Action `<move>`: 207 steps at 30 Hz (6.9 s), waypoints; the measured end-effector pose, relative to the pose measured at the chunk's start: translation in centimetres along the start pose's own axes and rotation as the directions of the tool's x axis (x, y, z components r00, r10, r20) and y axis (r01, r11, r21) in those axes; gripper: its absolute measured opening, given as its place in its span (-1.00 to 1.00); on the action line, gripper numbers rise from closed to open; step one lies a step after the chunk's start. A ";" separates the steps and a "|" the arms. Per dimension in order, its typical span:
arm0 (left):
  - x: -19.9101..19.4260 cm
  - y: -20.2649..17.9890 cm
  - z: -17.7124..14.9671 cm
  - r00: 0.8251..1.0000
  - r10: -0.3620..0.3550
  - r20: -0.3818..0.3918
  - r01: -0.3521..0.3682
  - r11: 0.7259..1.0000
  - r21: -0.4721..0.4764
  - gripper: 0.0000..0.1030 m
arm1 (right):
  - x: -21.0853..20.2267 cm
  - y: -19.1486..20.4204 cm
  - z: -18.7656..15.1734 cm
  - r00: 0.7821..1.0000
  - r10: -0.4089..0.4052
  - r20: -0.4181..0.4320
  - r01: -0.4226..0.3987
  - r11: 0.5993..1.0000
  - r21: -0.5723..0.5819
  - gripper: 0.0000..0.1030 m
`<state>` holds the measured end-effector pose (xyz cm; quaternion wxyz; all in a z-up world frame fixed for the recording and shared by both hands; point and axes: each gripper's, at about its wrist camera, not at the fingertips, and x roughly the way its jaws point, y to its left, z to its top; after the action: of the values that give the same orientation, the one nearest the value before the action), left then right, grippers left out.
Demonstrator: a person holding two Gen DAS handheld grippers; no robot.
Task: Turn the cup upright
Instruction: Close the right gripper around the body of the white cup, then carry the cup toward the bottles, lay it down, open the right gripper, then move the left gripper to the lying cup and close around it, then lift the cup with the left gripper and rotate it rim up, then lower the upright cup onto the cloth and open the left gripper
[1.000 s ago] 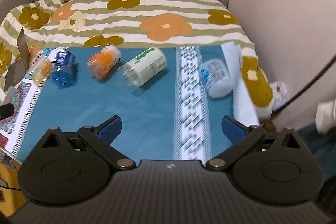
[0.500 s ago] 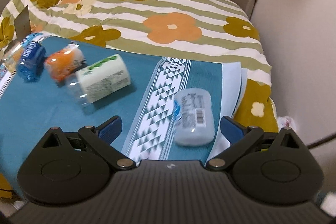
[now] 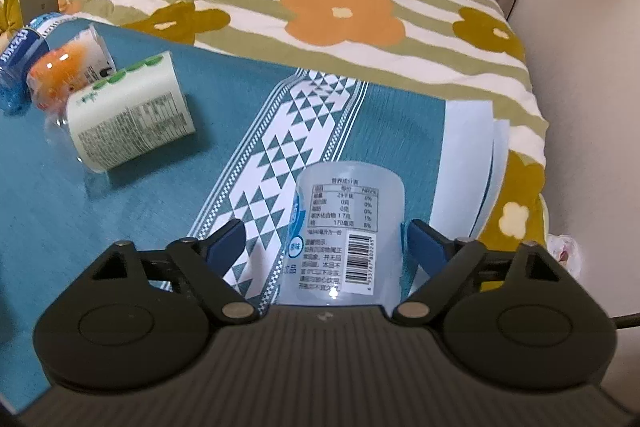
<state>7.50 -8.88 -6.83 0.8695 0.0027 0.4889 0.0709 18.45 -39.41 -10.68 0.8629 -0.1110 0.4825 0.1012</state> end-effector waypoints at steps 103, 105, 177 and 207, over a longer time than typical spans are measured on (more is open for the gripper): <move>0.2 -2.9 5.7 0.960 -0.187 -0.209 0.233 0.946 0.226 0.93 | -12.9 11.2 -9.6 0.999 0.053 0.010 -0.054 0.959 0.277 1.00; 1.6 -3.9 6.1 0.950 -0.176 -0.259 0.236 0.946 0.220 0.85 | -12.4 10.6 -9.9 0.997 0.071 0.011 -0.072 0.959 0.274 1.00; 3.2 -2.1 -3.8 0.844 -0.300 0.444 0.251 0.953 0.167 0.25 | -9.8 14.1 -11.6 0.993 0.103 0.060 -0.114 0.968 0.224 1.00; -0.7 -2.1 -0.7 0.955 -0.229 0.186 0.181 0.953 0.244 0.79 | -14.2 14.7 -9.3 0.993 0.092 0.077 -0.108 0.967 0.232 1.00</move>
<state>6.80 -11.06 -6.71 0.9134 0.0573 0.3957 -0.0764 -0.53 -29.00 -4.66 0.8792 0.0201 0.4673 0.0902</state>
